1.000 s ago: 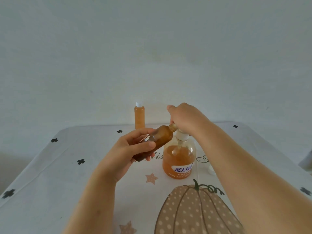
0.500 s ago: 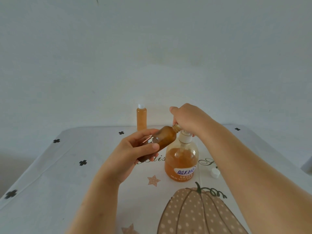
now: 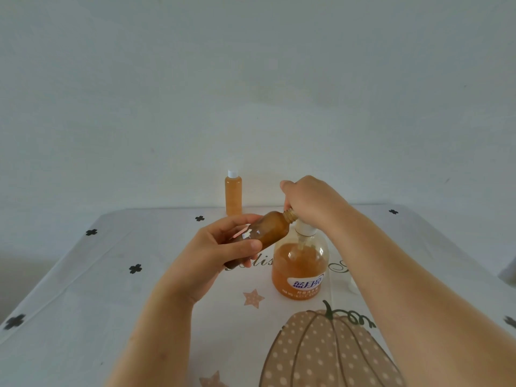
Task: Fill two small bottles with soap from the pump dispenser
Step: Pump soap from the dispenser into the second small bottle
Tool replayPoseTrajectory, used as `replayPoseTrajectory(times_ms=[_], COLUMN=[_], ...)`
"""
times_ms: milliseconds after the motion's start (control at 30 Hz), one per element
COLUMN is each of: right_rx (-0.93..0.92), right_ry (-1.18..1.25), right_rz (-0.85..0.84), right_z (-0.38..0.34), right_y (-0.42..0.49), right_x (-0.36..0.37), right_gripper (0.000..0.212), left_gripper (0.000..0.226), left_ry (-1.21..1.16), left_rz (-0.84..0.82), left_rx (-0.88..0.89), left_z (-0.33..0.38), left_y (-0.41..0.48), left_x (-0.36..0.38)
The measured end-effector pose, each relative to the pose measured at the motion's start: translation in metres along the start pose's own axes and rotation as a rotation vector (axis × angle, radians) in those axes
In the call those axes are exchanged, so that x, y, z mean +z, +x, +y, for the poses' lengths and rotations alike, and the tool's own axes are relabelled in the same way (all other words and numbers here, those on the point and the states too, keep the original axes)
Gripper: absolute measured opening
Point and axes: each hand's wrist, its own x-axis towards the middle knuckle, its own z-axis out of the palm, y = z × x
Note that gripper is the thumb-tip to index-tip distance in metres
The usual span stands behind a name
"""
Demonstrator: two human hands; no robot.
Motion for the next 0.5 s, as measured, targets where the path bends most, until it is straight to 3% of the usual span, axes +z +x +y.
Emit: replayPoseTrajectory(times_ms=[133, 300, 500], right_rx=[-0.016, 0.008, 0.008], right_ry=[0.019, 0.011, -0.08], right_rz=[-0.024, -0.022, -0.04], right_z=[-0.005, -0.01, -0.014], right_y=[-0.014, -0.017, -0.018], right_x=[-0.01, -0.024, -0.02], right_gripper=[0.031, 0.048, 0.026], left_gripper=[0.05, 0.051, 0.051], left_ry=[-0.026, -0.009, -0.009], left_rz=[0.004, 0.003, 0.019], left_rx=[0.011, 0.038, 0.046], left_z=[0.001, 0.002, 0.003], left_y=[0.001, 0.0, -0.001], left_x=[0.002, 0.003, 0.004])
